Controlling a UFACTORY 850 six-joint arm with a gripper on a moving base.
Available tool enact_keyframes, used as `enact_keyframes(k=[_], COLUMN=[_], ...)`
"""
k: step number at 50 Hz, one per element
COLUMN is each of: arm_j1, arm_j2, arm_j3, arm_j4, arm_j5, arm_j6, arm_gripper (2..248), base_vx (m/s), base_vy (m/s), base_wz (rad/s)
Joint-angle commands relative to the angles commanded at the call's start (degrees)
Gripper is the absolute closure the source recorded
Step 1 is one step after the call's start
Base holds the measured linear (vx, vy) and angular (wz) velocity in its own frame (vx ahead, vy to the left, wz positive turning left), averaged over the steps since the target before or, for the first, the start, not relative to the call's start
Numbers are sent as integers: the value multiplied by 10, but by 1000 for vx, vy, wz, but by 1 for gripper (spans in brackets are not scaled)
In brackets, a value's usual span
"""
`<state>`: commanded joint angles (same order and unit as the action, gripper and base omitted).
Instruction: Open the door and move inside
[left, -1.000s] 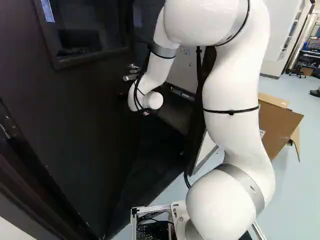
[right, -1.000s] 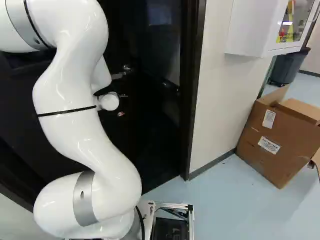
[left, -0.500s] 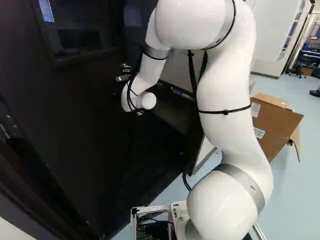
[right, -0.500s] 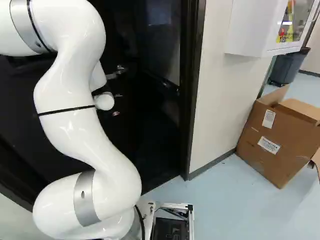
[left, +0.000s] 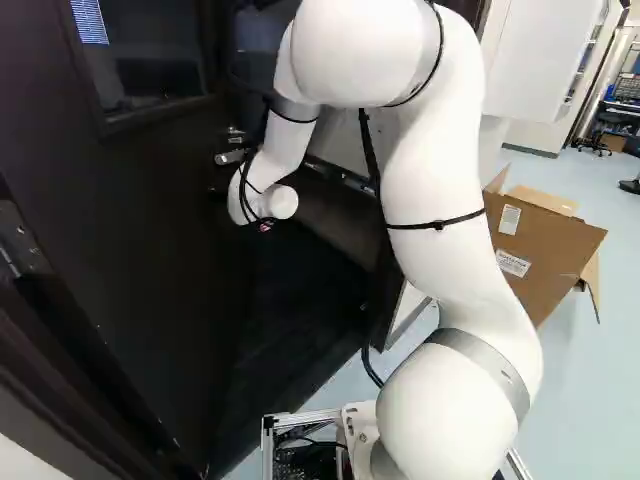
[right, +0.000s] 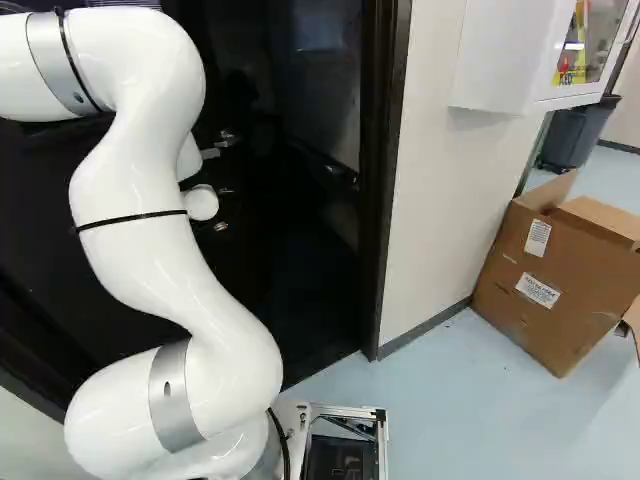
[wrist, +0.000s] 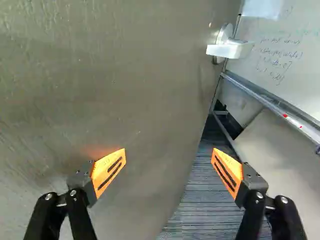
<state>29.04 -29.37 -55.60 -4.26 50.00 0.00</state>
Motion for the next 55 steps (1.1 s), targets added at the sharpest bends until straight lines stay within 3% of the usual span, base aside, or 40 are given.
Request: enact_keyframes(k=[55], arm_j1=[79], arm_j2=[-51], arm_j3=[-68], arm_j4=[0], arm_j5=[0], arm_j6=[0], arm_gripper=[3], base_vx=[0], base_vy=[0], base_wz=[0])
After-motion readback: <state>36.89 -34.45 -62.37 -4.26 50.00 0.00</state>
